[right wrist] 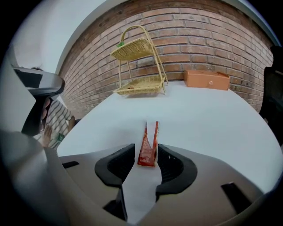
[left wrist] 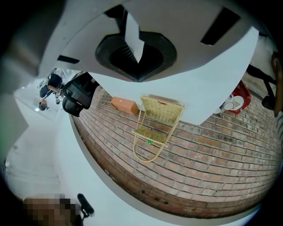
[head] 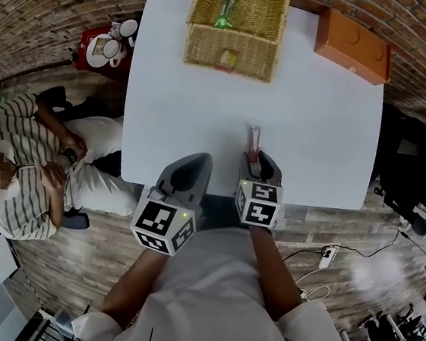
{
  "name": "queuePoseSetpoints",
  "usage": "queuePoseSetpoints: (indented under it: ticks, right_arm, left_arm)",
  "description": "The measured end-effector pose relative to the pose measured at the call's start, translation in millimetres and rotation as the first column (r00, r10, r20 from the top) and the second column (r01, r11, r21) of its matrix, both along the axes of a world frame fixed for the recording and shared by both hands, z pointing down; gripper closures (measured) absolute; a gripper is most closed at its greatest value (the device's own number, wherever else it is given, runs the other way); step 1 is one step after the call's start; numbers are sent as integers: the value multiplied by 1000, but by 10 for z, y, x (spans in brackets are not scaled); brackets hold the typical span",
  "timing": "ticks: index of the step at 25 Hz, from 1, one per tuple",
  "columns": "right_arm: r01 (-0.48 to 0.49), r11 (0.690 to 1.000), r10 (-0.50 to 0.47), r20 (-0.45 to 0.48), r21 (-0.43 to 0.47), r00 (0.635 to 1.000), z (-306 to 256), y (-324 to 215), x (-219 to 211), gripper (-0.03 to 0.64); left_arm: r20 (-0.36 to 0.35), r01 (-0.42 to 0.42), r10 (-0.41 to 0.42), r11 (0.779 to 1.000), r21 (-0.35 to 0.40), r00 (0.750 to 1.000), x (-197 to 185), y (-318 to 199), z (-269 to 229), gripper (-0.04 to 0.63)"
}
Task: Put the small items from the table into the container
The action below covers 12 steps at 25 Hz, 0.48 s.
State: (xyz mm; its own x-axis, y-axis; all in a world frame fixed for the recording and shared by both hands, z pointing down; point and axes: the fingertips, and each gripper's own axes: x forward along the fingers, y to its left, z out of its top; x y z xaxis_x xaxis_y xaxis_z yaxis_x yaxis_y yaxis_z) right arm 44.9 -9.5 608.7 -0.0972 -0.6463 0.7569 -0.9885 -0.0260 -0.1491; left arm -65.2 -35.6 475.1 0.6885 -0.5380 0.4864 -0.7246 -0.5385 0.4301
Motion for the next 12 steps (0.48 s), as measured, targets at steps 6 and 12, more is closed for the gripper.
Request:
queuePoseSetpoints:
  ticks: [6, 12]
  right_arm:
    - [-3, 1000, 2, -23, -19, 1000, 27, -10, 30, 482]
    - [-1, 1000, 0, -37, -31, 999, 48, -11, 75, 488]
  left_arm:
    - [5, 8, -8, 1000, -6, 1000, -1, -45, 34, 585]
    - [-6, 16, -16, 1000, -5, 1000, 20, -81, 30, 586]
